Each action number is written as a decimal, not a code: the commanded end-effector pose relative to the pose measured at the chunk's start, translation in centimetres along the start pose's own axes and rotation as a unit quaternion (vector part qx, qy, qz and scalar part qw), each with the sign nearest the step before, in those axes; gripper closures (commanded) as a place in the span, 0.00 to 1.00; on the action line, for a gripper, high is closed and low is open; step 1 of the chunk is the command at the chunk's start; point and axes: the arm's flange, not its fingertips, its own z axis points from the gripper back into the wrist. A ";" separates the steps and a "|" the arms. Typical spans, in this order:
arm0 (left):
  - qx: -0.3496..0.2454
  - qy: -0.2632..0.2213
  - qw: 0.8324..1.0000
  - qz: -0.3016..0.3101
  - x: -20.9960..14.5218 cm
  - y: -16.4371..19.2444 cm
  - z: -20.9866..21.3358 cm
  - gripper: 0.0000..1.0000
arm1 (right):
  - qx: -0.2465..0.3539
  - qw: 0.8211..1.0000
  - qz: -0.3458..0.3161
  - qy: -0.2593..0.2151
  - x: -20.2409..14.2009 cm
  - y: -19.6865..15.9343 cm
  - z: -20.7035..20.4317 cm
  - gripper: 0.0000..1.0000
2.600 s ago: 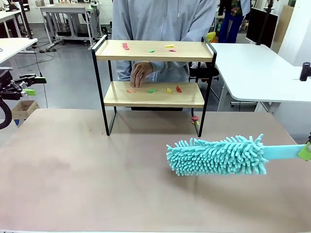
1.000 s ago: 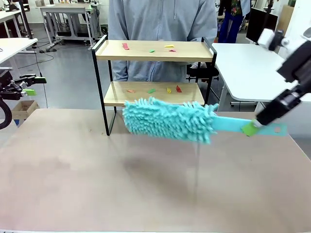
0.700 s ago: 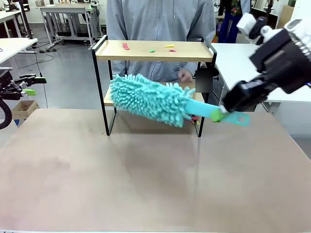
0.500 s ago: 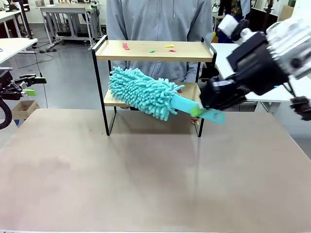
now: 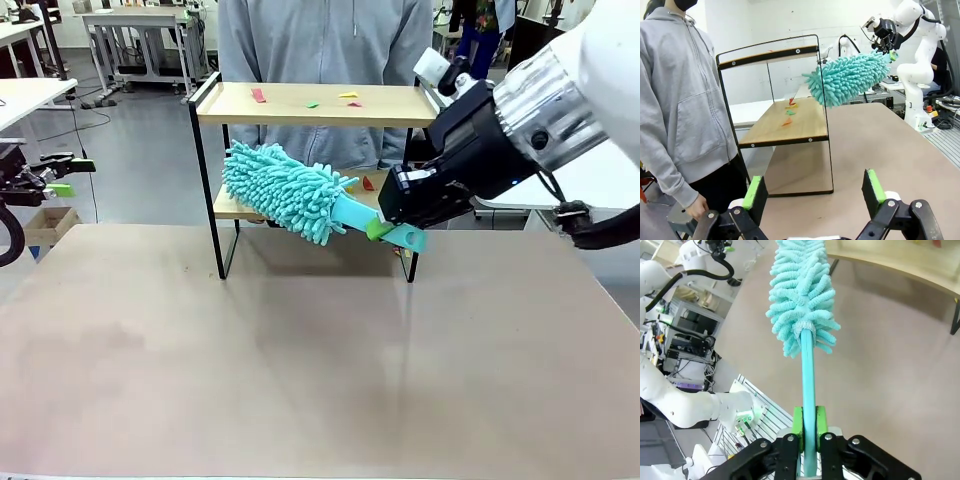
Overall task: Clean the shelf.
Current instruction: Clean the specific section of the Shelf indicated by the human with the Duster.
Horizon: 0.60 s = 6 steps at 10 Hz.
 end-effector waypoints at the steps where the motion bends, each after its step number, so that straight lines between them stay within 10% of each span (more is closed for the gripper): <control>1: -0.002 0.004 1.000 -0.006 0.2 -0.2 -0.1 0.00 | -0.002 1.000 -0.007 -0.004 -0.6 0.2 0.8 0.87; 6: -0.002 0.004 1.000 -0.006 0.2 -0.2 -0.1 0.00 | -0.136 0.989 -0.047 -0.033 7.0 6.2 -5.9 0.87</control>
